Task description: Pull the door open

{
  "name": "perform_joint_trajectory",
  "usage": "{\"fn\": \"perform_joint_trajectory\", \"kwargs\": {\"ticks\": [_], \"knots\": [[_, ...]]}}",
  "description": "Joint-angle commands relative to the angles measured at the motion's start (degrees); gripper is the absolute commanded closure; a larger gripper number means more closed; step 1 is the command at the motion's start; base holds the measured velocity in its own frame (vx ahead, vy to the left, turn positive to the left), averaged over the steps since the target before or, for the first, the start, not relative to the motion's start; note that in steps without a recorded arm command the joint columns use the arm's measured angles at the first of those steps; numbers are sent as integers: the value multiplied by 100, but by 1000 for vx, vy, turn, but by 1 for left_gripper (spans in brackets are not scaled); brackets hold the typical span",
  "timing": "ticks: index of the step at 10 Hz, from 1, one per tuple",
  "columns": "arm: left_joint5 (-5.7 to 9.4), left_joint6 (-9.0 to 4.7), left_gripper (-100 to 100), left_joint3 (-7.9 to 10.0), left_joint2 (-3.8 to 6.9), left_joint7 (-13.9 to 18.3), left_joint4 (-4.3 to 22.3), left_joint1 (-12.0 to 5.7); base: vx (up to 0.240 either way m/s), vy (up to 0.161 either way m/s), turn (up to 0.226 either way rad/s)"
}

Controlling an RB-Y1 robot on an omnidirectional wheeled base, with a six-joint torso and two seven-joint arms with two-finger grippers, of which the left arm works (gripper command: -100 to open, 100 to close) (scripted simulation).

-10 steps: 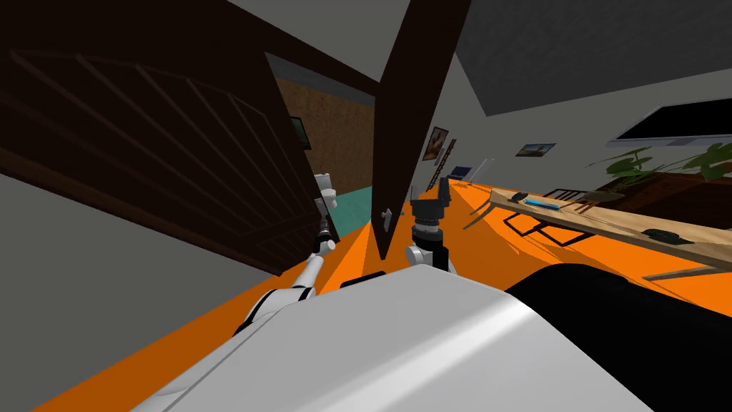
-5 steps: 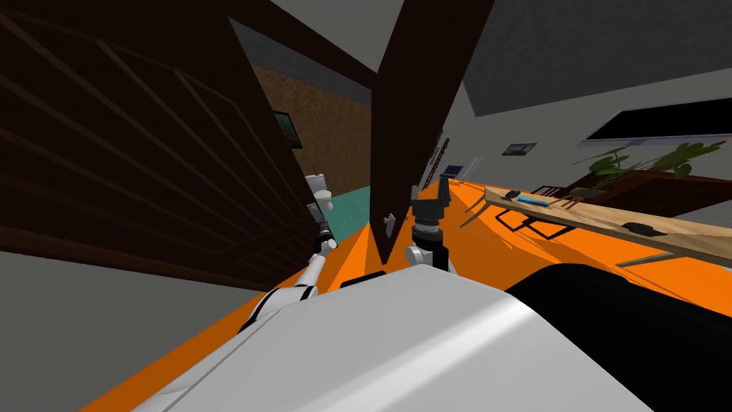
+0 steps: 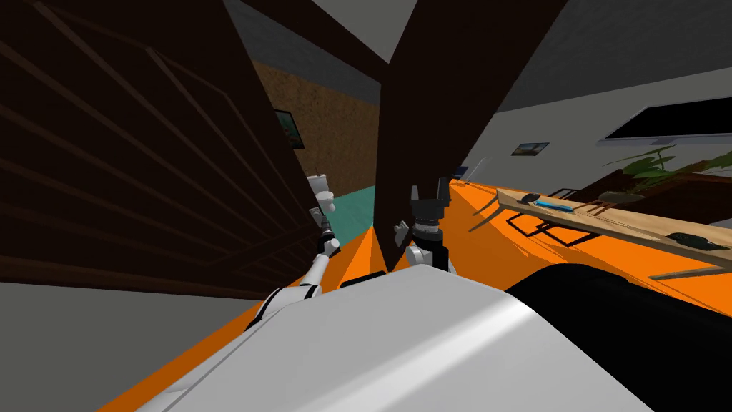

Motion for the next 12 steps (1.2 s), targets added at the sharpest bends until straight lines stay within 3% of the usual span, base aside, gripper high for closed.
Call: {"fn": "perform_joint_trajectory", "kwargs": {"ticks": [1, 7, 9, 10, 11, 12], "knots": [[87, -34, -100, 30, -94, -81, 28, -34, 206, 95, 138], [254, -102, -100, 79, -369, -242, 51, -58, 179, 68, 158], [283, -114, -100, 87, -437, -270, 54, -62, 224, 11, 193], [277, -97, -100, 92, -419, -277, 29, -53, 96, -3, 29], [277, -97, 100, 92, -419, -277, 29, -53, -11, 0, -24], [277, -97, 100, 92, -419, -277, 29, -53, -30, 3, -13]]}}
